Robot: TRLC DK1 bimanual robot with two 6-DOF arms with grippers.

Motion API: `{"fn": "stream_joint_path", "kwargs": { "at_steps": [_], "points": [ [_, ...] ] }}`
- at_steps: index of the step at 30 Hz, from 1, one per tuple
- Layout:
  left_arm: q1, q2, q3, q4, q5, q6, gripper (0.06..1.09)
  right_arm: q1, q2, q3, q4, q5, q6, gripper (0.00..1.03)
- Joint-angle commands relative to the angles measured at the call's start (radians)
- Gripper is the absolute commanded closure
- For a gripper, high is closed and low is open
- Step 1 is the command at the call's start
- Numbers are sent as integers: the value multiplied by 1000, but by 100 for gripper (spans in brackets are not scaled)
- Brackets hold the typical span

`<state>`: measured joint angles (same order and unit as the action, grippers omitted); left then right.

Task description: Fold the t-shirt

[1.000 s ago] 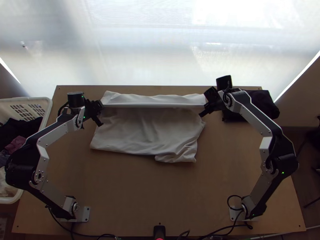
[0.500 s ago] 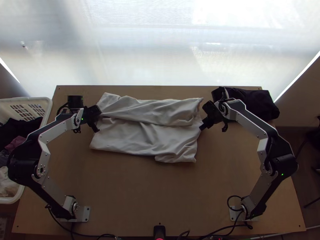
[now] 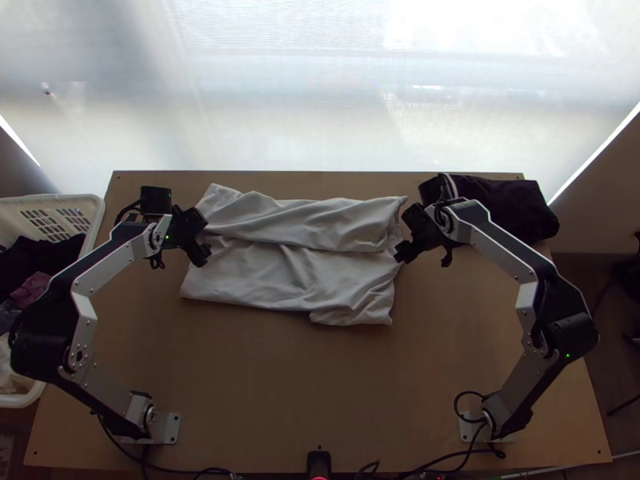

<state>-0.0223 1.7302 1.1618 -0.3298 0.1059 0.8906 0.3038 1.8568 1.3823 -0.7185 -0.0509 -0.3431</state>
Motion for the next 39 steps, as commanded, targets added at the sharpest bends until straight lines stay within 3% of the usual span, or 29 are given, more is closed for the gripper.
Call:
{"fn": "stream_joint_path", "kwargs": {
  "at_steps": [1,4,8,13,16,19,25,36,39],
  "points": [
    [-39,-153,15,-166,117,-139,10,34,-116,-9,-53,0,39,29],
    [-38,-270,4,-258,175,-136,10,74,-194,-28,-96,0,55,28],
    [-56,-506,-205,-255,170,-2,10,182,-340,-149,-142,-1,56,28],
    [-36,-658,-410,-275,144,196,10,373,-467,-335,-150,-1,85,28],
    [-82,-758,-504,-265,115,243,10,459,-516,-391,-164,0,96,28],
    [-154,-816,-614,-163,38,263,10,462,-536,-411,-164,-1,96,28],
    [-222,-819,-672,-84,34,226,11,520,-548,-450,-164,-1,104,28],
    [-194,-692,-743,183,8,292,11,586,-475,-520,-19,-1,119,29],
    [-148,-610,-738,262,8,327,13,592,-458,-519,24,0,118,33]
  ]
}}
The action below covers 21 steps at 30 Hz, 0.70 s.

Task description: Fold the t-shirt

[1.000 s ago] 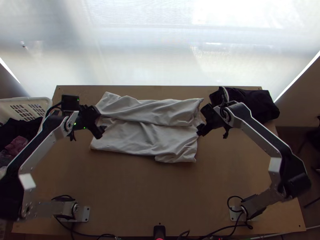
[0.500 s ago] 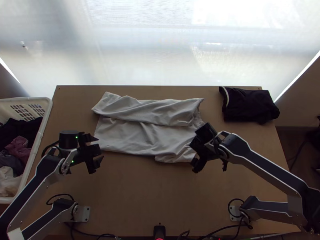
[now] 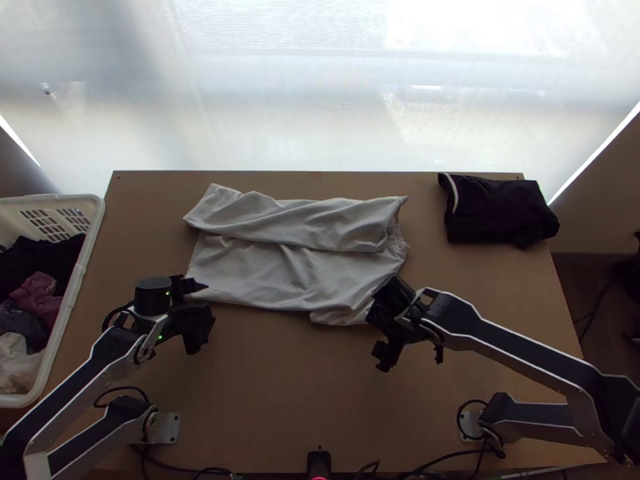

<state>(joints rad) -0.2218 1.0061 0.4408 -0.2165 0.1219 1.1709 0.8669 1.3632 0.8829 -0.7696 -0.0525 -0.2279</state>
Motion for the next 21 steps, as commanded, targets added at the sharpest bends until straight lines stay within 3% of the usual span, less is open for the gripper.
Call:
{"fn": "stream_joint_path", "kwargs": {
  "at_steps": [1,3,7,13,15,19,21],
  "points": [
    [56,134,-17,180,-8,50,13,29,40,-19,92,3,2,34],
    [56,167,-7,213,-8,50,14,26,53,-24,121,13,1,38],
    [56,223,21,269,-8,29,31,17,93,-38,171,29,-7,48],
    [67,301,88,279,-8,16,31,4,112,-28,256,121,-41,49],
    [65,324,105,279,-8,6,34,-12,131,-27,291,129,-59,59],
    [58,344,118,282,-8,-11,71,-55,157,-35,342,134,-83,88],
    [59,350,119,276,-7,-13,81,-65,163,-36,340,134,-85,100]
  ]
}}
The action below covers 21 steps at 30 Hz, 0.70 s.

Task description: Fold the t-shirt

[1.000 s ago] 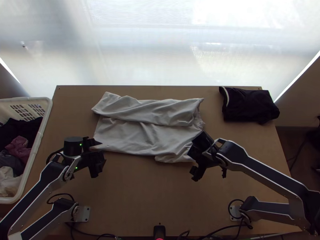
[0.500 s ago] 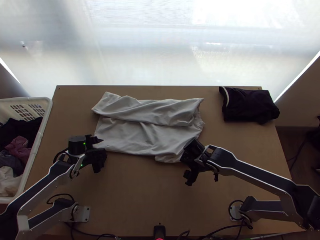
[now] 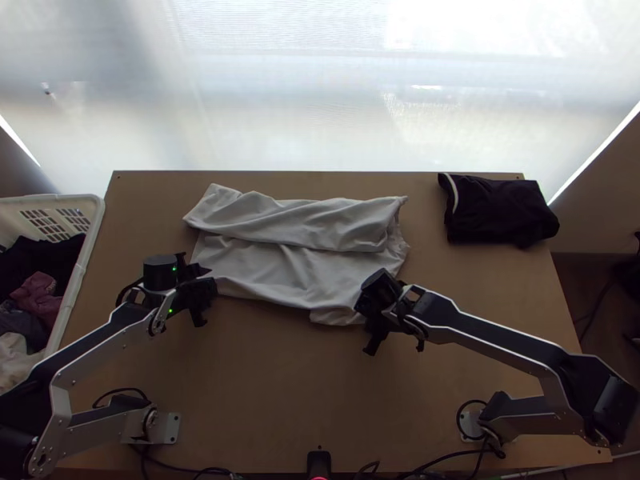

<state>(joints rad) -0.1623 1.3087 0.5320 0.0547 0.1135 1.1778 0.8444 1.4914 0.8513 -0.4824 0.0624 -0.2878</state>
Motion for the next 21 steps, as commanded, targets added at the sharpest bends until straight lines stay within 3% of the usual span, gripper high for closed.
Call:
{"fn": "stream_joint_path", "kwargs": {
  "at_steps": [1,6,11,16,20,21],
  "points": [
    [4,49,28,0,2,-20,82,-44,32,-6,53,17,-27,100],
    [32,17,79,-171,22,-55,105,-42,-8,2,-32,-50,-16,100],
    [47,-103,98,-268,52,-141,105,-77,-56,25,-127,-203,6,100],
    [14,-229,143,-489,80,-196,105,-105,-79,48,-257,-360,4,100],
    [-37,-301,125,-550,78,-242,105,-108,-97,22,-272,-368,4,100],
    [-39,-304,117,-549,78,-242,105,-111,-94,20,-272,-368,10,95]
  ]
}}
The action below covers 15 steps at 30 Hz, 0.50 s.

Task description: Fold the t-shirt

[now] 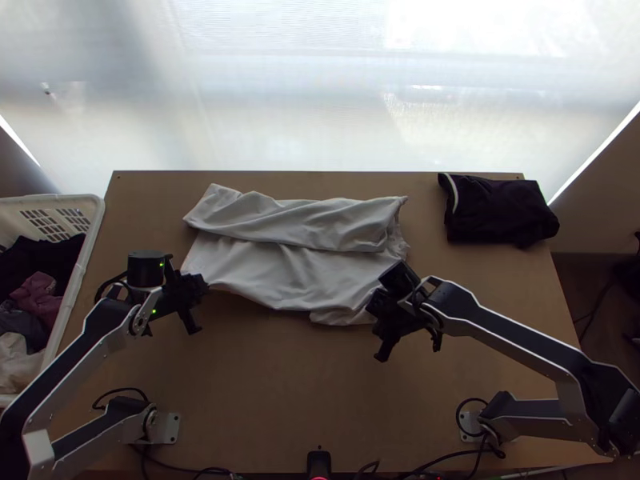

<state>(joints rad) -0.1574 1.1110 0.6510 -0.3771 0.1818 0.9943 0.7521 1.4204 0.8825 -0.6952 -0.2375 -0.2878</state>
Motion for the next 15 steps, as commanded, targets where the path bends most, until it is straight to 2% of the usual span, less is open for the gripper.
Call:
{"fn": "stream_joint_path", "kwargs": {
  "at_steps": [1,4,5,6,8,11,15],
  "points": [
    [-42,-103,-7,-114,10,-57,105,-20,-18,-11,-59,-68,21,81],
    [-30,-88,-13,-92,8,-52,105,-22,-11,6,-58,-65,39,41],
    [-25,-82,-13,-88,8,-51,105,-22,-11,16,-58,-54,41,20],
    [-24,-76,-11,-85,8,-48,105,-20,-11,29,-58,-28,41,10],
    [-22,-69,-13,-82,7,-43,105,-14,-15,58,-56,35,41,5],
    [-21,-59,-13,-80,7,-40,105,-2,-23,81,-46,129,35,5],
    [-18,-56,-13,-80,4,-40,105,9,-31,72,3,184,12,5]
  ]
}}
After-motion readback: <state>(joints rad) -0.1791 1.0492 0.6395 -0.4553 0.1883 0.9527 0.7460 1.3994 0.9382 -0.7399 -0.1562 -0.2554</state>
